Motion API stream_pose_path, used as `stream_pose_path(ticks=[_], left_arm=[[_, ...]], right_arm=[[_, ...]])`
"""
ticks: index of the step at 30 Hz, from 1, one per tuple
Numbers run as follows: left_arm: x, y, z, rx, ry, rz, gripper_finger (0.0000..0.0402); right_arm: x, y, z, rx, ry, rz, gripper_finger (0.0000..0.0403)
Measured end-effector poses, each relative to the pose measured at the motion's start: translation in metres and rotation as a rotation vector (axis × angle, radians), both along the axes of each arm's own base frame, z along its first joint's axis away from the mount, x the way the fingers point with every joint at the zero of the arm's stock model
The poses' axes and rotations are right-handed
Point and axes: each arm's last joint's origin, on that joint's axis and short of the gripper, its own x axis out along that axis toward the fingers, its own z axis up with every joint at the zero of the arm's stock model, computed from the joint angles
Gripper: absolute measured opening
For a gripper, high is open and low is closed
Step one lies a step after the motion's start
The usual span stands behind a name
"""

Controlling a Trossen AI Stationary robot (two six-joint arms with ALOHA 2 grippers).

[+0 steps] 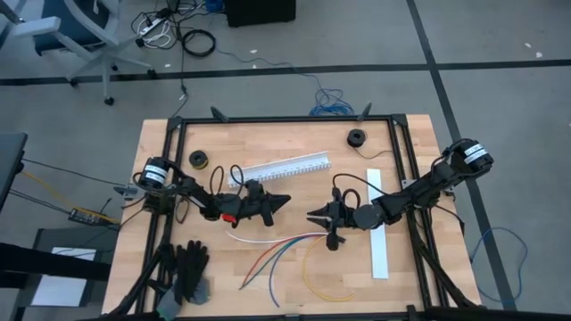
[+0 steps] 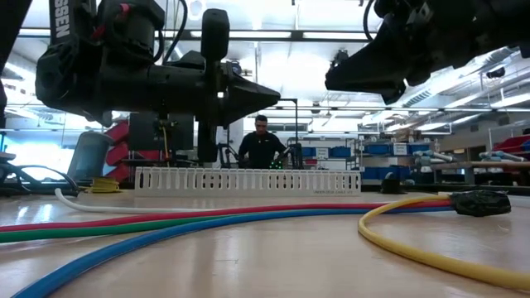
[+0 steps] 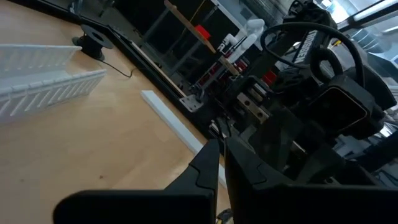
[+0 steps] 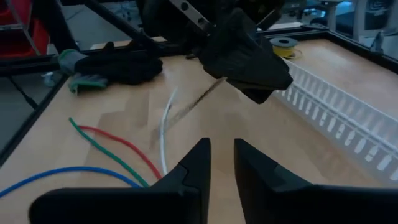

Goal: Ziptie cables
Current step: Insert zip tie on the cable wire

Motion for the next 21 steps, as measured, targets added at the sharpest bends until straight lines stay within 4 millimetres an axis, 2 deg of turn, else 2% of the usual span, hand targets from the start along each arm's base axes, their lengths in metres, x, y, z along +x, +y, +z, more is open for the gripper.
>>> stream_pose_path(ticks=[6, 11, 17, 21], left_arm=[[0.001, 0.003, -0.001, -0.002, 0.005, -0.025, 0.0000], [0.002, 0.007, -0.003, 0.002, 0.031, -0.041, 0.0000], [0.003, 0.011, -0.003, 0.004, 0.035, -0.054, 0.0000], [0.003, 0.017, -0.004, -0.012, 0.036, -0.042, 0.0000]], right_arm=[[-0.001, 0.004, 0.000, -0.025, 0.004, 0.031, 0.0086], [-0.003, 0.006, -0.001, -0.099, 0.021, 0.057, 0.0089], [-0.002, 0.008, -0.008, -0.347, 0.083, 0.117, 0.0070], [0.015, 0.016, -0.007, -0.481, 0.131, 0.137, 0.0055]])
